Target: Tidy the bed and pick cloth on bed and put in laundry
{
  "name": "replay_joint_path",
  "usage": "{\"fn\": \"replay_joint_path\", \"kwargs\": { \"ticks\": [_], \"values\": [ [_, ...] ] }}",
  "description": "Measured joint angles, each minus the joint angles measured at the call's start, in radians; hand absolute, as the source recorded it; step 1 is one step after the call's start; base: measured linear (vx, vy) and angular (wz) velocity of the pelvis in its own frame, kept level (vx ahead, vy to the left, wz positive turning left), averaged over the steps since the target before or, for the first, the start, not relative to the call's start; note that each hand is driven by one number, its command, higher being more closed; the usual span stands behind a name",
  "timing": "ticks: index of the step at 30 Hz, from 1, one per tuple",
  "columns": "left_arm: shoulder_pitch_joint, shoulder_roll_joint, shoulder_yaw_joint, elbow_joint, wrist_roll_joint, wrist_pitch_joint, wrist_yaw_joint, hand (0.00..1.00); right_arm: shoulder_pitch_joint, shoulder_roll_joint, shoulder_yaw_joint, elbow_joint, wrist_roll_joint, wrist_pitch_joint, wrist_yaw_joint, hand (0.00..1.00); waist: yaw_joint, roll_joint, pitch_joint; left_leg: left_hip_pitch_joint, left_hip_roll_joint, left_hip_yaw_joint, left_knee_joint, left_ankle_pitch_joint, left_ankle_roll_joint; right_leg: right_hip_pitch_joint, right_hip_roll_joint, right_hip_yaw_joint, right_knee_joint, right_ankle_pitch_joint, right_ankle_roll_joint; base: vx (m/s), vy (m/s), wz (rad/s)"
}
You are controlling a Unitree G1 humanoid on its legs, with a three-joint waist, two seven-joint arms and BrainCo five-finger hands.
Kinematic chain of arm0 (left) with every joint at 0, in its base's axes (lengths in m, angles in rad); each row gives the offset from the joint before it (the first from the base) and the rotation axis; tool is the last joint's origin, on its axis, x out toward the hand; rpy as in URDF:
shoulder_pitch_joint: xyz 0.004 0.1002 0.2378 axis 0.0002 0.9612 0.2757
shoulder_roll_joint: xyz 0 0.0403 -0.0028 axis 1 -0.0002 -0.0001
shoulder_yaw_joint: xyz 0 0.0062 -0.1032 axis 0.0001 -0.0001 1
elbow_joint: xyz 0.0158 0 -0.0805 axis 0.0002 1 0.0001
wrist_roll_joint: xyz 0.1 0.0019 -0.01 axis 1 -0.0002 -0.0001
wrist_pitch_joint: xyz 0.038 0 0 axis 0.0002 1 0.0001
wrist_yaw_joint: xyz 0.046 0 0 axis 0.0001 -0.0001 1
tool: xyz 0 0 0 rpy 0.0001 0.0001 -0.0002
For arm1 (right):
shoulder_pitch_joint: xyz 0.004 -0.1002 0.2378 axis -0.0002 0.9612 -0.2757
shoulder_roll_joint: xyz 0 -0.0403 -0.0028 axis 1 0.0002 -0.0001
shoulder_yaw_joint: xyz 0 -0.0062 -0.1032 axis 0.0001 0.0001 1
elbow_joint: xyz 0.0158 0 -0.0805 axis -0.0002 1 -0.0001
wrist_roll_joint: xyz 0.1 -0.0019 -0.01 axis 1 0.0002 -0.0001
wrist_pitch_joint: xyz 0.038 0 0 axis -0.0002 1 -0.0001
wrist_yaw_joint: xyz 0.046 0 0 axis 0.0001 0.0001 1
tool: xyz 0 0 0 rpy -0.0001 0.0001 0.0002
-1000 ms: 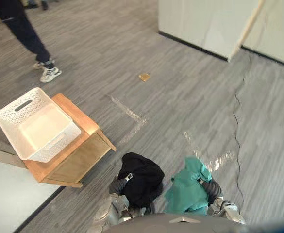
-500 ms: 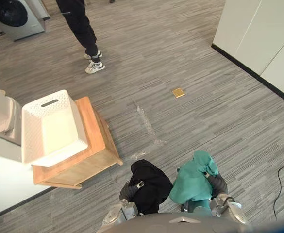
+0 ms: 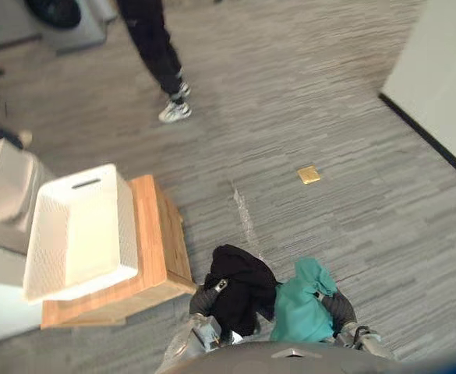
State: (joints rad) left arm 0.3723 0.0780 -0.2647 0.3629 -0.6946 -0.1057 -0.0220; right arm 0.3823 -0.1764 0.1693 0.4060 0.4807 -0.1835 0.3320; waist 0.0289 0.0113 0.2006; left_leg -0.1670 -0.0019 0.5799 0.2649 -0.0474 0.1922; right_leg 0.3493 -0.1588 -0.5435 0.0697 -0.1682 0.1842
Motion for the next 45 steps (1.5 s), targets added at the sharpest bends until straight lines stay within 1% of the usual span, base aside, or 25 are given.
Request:
{"fn": "replay_joint_path", "kwargs": {
  "ticks": [1,3,5,7,8,10,14,15,16,18,19,21,23,24,25,26,29,30,32,35,37,39,42,44,45],
  "values": [
    [-0.004,-0.001,0.003,0.021,0.002,-0.008,-0.007,1.0,-0.015,0.001,0.004,0.0,0.0,-0.002,-0.015,1.0,0.016,-0.007,0.002,0.033,-0.001,0.044,-0.001,-0.041,0.005,0.028,-0.001,-0.002,0.022,0.012,0.021,0.25,0.125,0.74],
    [-0.004,-0.002,0.012,0.057,0.013,-0.018,-0.019,1.0,-0.038,0.0,0.004,-0.001,0.002,-0.01,-0.037,1.0,0.021,0.0,-0.004,0.073,-0.009,0.023,-0.029,-0.115,0.0,0.019,-0.007,0.002,0.128,0.012,0.022,0.26,0.125,0.63],
    [-0.005,0.004,0.012,0.067,0.02,-0.033,-0.023,1.0,-0.057,-0.003,-0.002,-0.008,0.005,-0.01,-0.06,1.0,0.018,-0.012,-0.007,0.116,-0.046,-0.012,-0.066,-0.137,-0.025,-0.059,-0.08,0.03,0.396,0.013,0.023,0.3,0.108,0.62],
    [-0.01,0.037,0.023,0.053,0.045,-0.057,-0.022,1.0,-0.075,0.005,-0.008,-0.018,0.006,-0.012,-0.075,1.0,0.015,-0.053,-0.014,0.146,-0.122,-0.085,-0.089,-0.154,-0.021,-0.271,-0.228,0.117,0.891,0.081,-0.039,0.28,0.047,0.79],
    [-0.014,0.046,0.026,0.058,0.052,-0.059,-0.019,1.0,-0.073,0.006,-0.011,-0.018,0.006,-0.013,-0.077,1.0,0.007,-0.061,-0.011,0.157,-0.132,-0.107,-0.089,-0.158,-0.021,-0.305,-0.248,0.127,0.976,0.076,-0.047,0.31,0.025,1.19],
    [-0.016,0.05,0.031,0.09,0.057,-0.06,0.007,1.0,-0.049,0.009,-0.021,-0.017,0.006,-0.021,-0.083,1.0,-0.008,-0.057,-0.003,0.228,-0.14,-0.207,-0.113,-0.157,-0.014,-0.403,-0.258,0.13,1.084,0.01,-0.123,0.35,0.025,1.16],
    [-0.01,0.052,0.028,0.09,0.054,-0.057,0.033,1.0,0.002,0.022,-0.026,-0.029,0.018,-0.049,-0.087,1.0,-0.04,-0.055,-0.001,0.321,-0.134,-0.39,-0.155,-0.149,-0.024,-0.528,-0.184,0.199,0.902,-0.107,-0.12,0.36,-0.046,1.39],
    [-0.011,0.052,0.028,0.091,0.053,-0.056,0.037,1.0,0.014,0.026,-0.026,-0.029,0.023,-0.054,-0.087,1.0,-0.041,-0.052,-0.002,0.333,-0.125,-0.433,-0.154,-0.156,-0.036,-0.555,-0.15,0.235,0.816,-0.115,-0.126,0.5,-0.227,1.86],
    [-0.014,0.054,0.029,0.091,0.053,-0.056,0.052,1.0,0.018,0.045,-0.043,-0.027,0.03,-0.063,-0.08,1.0,-0.042,-0.045,-0.006,0.342,-0.096,-0.516,-0.149,-0.168,-0.057,-0.584,-0.077,0.312,0.629,-0.109,-0.119,0.34,-0.184,1.54],
    [-0.028,0.056,0.03,0.095,0.056,-0.056,0.053,1.0,0.009,0.051,-0.045,-0.019,0.048,-0.079,-0.076,1.0,-0.054,-0.039,-0.004,0.341,-0.063,-0.61,-0.131,-0.184,-0.087,-0.595,-0.012,0.412,0.414,-0.06,-0.098,0.31,-0.258,1.62],
    [-0.034,0.06,0.03,0.097,0.058,-0.056,0.053,1.0,0.006,0.051,-0.047,-0.016,0.049,-0.086,-0.072,1.0,-0.051,-0.04,-0.004,0.341,-0.043,-0.677,-0.116,-0.2,-0.109,-0.601,0.018,0.507,0.277,0.002,-0.09,0.35,-0.343,1.52],
    [-0.032,0.071,0.035,0.104,0.058,-0.06,0.053,1.0,-0.003,0.051,-0.051,-0.017,0.054,-0.09,-0.067,1.0,-0.038,-0.047,-0.006,0.337,-0.019,-0.761,-0.082,-0.24,-0.142,-0.594,0.027,0.617,0.119,0.091,-0.061,0.37,-0.424,1.49],
    [-0.006,0.109,0.046,0.109,0.058,-0.062,0.048,1.0,-0.015,0.054,-0.05,-0.016,0.06,-0.092,-0.068,1.0,-0.035,-0.078,-0.009,0.344,-0.014,-0.81,-0.011,-0.315,-0.189,-0.578,-0.005,0.637,0.102,0.138,-0.041,0.36,-0.489,1.23],
    [0.009,0.103,0.059,0.117,0.054,-0.055,0.044,1.0,-0.031,0.047,-0.058,-0.009,0.068,-0.092,-0.077,1.0,-0.03,-0.049,-0.008,0.358,0.029,-0.811,0.03,-0.365,-0.222,-0.58,0.025,0.604,0.19,0.188,-0.044,0.4,-0.561,0.76],
    [0.029,0.084,0.065,0.121,0.049,-0.055,0.028,1.0,-0.06,0.029,-0.066,-0.005,0.073,-0.092,-0.084,1.0,-0.02,0.003,-0.02,0.363,0.084,-0.802,0.041,-0.37,-0.242,-0.593,0.061,0.563,0.265,0.123,-0.074,0.4,-0.536,0.62],
    [0.037,0.074,0.072,0.122,0.046,-0.055,0.02,1.0,-0.078,0.013,-0.067,-0.003,0.08,-0.092,-0.086,1.0,-0.015,0.011,-0.02,0.36,0.093,-0.792,0.056,-0.351,-0.246,-0.595,0.062,0.547,0.292,0.098,-0.085,0.37,-0.498,0.57],
    [0.064,0.037,0.093,0.118,0.037,-0.056,-0.027,1.0,-0.111,-0.001,-0.08,0.002,0.084,-0.092,-0.087,1.0,-0.015,0.024,-0.007,0.25,0.122,-0.655,0.306,-0.182,-0.265,-0.489,0.034,0.46,0.259,0.051,-0.121,0.24,-0.349,0.92],
    [0.066,0.033,0.105,0.105,0.04,-0.056,-0.056,1.0,-0.111,-0.002,-0.089,0.002,0.084,-0.091,-0.086,1.0,-0.014,0.036,0.0,0.207,0.17,-0.544,0.406,-0.147,-0.266,-0.408,0.032,0.407,0.206,0.048,-0.132,0.25,-0.37,1.15],
    [0.078,0.024,0.11,0.073,0.04,-0.054,-0.088,1.0,-0.102,0.0,-0.107,0.002,0.083,-0.09,-0.079,1.0,-0.019,0.041,0.0,0.181,0.217,-0.376,0.448,-0.169,-0.243,-0.319,0.022,0.325,0.128,0.05,-0.142,0.18,-0.245,1.01],
    [0.078,0.005,0.109,0.018,0.04,-0.025,-0.122,1.0,-0.102,-0.001,-0.145,0.004,0.083,-0.091,-0.069,1.0,-0.025,0.051,-0.007,0.166,0.195,-0.125,0.258,-0.186,-0.233,-0.26,0.01,0.183,0.05,0.073,-0.145,0.15,-0.095,1.01],
    [0.063,-0.002,0.109,0.008,0.061,0.005,-0.149,1.0,-0.1,0.005,-0.171,0.006,0.083,-0.092,-0.089,1.0,-0.051,0.06,-0.019,0.196,0.153,0.009,0.041,-0.145,-0.171,-0.231,0.011,0.053,0.053,0.065,-0.124,0.18,-0.003,1.51],
    [0.045,0.005,0.109,0.014,0.078,0.019,-0.158,1.0,-0.108,0.018,-0.188,0.006,0.083,-0.092,-0.115,1.0,-0.046,0.047,-0.03,0.214,0.109,-0.022,-0.068,-0.116,-0.162,-0.231,-0.001,0.008,0.069,0.061,-0.118,0.19,0.029,1.02],
    [0.048,0.018,0.107,0.019,0.1,0.037,-0.168,1.0,-0.145,0.056,-0.192,0.0,0.063,-0.095,-0.167,1.0,-0.032,-0.005,-0.029,0.255,0.048,-0.075,-0.175,-0.084,-0.162,-0.243,-0.061,-0.02,0.183,0.01,-0.095,0.17,0.052,0.69],
    [0.045,0.02,0.071,0.035,0.127,0.054,-0.169,1.0,-0.143,0.059,-0.208,-0.026,0.062,-0.102,-0.217,1.0,-0.044,-0.009,-0.028,0.301,0.017,-0.157,-0.221,-0.095,-0.155,-0.352,-0.164,0.049,0.552,0.024,-0.13,0.14,0.078,0.86],
    [0.042,0.024,0.069,0.037,0.13,0.055,-0.17,1.0,-0.133,0.061,-0.211,-0.033,0.059,-0.114,-0.228,1.0,-0.05,-0.007,-0.028,0.318,0.013,-0.186,-0.222,-0.098,-0.151,-0.4,-0.178,0.093,0.648,0.027,-0.136,0.23,0.024,1.13]
  ]
}}
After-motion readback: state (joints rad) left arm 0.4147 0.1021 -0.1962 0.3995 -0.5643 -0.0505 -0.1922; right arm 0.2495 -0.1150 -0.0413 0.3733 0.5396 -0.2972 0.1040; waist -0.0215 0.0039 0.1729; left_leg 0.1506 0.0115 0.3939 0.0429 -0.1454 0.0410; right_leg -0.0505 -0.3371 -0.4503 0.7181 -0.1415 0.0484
